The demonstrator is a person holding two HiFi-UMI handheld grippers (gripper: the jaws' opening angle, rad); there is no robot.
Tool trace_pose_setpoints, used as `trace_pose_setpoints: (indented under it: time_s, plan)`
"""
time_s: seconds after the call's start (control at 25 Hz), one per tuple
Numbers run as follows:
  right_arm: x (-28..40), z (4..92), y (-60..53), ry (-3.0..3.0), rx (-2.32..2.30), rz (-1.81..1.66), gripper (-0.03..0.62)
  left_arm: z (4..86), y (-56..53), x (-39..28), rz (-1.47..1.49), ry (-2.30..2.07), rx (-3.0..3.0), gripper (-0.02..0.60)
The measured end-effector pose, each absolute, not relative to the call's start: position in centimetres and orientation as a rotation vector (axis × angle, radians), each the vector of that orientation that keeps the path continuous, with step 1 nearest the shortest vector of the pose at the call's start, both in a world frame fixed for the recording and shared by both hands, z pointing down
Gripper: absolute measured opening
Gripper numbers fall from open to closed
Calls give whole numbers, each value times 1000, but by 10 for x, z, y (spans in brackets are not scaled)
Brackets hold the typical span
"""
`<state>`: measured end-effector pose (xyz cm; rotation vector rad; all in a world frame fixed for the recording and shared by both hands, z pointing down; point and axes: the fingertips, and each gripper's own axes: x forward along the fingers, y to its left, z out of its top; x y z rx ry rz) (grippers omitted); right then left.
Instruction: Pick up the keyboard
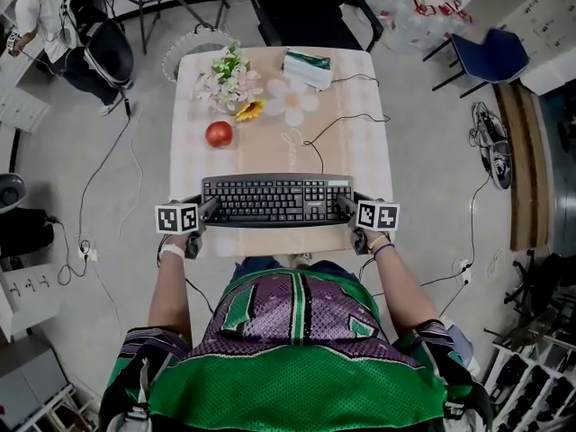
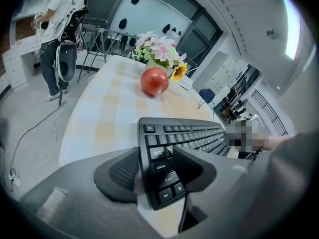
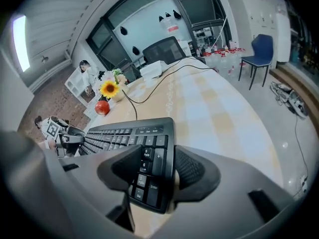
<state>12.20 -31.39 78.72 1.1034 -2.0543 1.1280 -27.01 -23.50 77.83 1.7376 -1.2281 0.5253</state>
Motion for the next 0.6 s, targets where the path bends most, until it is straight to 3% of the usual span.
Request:
trace_pose_setpoints:
  time_s: [0.12,0.6]
  plan:
    - [121,786,-314,-2064,1073,1151,201,778,-235,-265,523,-1203,1752,275]
    - [122,786,-313,-2072,1145,1075,201,782,-236,-264,597,-1381,1683,273]
